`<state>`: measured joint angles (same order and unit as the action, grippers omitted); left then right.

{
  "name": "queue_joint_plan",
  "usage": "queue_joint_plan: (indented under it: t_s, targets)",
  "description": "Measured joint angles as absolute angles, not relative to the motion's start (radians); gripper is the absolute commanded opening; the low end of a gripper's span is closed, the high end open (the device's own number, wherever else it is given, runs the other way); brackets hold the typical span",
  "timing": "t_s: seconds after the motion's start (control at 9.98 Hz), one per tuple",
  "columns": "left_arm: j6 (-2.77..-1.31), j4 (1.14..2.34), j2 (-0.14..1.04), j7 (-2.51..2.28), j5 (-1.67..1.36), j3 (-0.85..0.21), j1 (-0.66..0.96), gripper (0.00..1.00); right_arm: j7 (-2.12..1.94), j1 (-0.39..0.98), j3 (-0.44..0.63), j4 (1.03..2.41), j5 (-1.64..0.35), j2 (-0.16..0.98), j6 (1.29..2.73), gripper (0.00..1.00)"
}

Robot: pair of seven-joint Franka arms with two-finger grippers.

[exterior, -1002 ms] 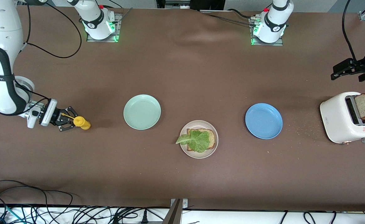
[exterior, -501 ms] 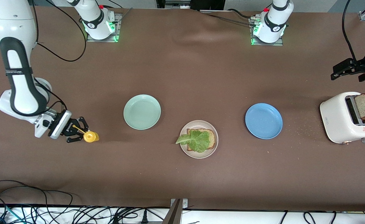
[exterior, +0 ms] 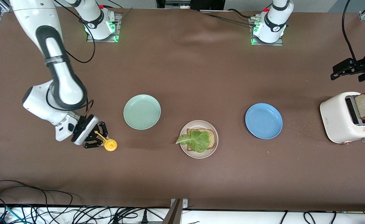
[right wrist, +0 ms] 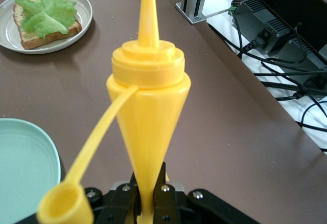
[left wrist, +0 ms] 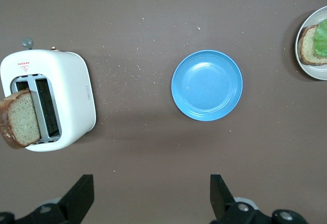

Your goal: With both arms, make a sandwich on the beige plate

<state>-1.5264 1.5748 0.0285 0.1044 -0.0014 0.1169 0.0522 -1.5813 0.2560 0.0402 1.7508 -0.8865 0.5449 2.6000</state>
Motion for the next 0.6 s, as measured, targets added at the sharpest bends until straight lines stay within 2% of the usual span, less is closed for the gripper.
queue_joint_plan:
  t_s: [0.4, 0.6]
  targets:
    - [-1.526, 1.575, 0.029, 0.104, -0.001, 0.117, 0.052, 1.0, -0.985, 0.347, -0.004, 1.734, -0.257, 0.545, 2.666, 0.0]
    - [-1.526, 1.575, 0.029, 0.104, -0.001, 0.117, 0.052, 1.0, -0.758, 0.39, -0.007, 1.728, -0.051, 0.552, 2.665, 0.0]
